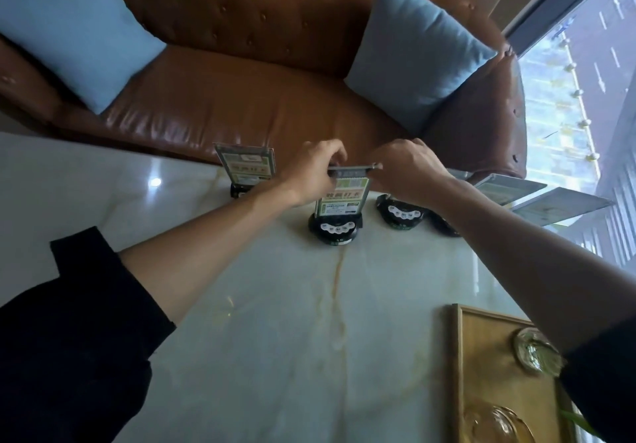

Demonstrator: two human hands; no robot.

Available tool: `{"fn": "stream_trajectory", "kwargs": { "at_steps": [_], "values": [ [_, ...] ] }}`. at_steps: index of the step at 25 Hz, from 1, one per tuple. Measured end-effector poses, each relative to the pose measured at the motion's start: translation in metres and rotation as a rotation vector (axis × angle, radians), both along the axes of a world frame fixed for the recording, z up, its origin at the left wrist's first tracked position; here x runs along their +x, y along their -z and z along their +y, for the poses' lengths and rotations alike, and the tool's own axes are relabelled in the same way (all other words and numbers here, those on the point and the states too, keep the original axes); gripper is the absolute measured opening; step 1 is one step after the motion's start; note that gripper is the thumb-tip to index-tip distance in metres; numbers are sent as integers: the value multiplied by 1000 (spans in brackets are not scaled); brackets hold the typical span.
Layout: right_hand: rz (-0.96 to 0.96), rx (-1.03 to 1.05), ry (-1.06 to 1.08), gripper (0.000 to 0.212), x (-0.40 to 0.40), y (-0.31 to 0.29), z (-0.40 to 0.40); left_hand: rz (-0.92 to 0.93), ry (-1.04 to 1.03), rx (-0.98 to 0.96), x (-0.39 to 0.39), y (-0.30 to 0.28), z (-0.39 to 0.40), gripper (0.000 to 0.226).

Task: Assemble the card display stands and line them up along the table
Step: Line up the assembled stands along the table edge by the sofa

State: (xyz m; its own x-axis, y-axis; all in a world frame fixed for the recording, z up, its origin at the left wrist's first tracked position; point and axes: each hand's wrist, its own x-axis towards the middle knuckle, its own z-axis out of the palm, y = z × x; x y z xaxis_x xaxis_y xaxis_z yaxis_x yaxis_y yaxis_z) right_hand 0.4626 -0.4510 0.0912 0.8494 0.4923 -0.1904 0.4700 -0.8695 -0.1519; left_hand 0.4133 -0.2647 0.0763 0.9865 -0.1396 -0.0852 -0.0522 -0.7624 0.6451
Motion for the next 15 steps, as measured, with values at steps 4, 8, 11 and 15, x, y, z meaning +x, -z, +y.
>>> {"fn": "stream_trajectory", "kwargs": {
  "at_steps": [4, 8, 11, 15],
  "values": [
    [17, 18, 4, 17, 7, -7, -7, -29, -88, 23, 2, 8, 5, 15],
    [3, 54, 38, 15, 11, -8, -22, -48, -147, -47, 13, 10, -7, 10],
    [-25, 38, 45, 15, 14, -6, -32, -68, -158, -59, 20, 10, -18, 10],
    [-6, 67, 74, 17, 11, -9, -38, -72, -134, -58, 24, 12, -24, 9]
  ]
}}
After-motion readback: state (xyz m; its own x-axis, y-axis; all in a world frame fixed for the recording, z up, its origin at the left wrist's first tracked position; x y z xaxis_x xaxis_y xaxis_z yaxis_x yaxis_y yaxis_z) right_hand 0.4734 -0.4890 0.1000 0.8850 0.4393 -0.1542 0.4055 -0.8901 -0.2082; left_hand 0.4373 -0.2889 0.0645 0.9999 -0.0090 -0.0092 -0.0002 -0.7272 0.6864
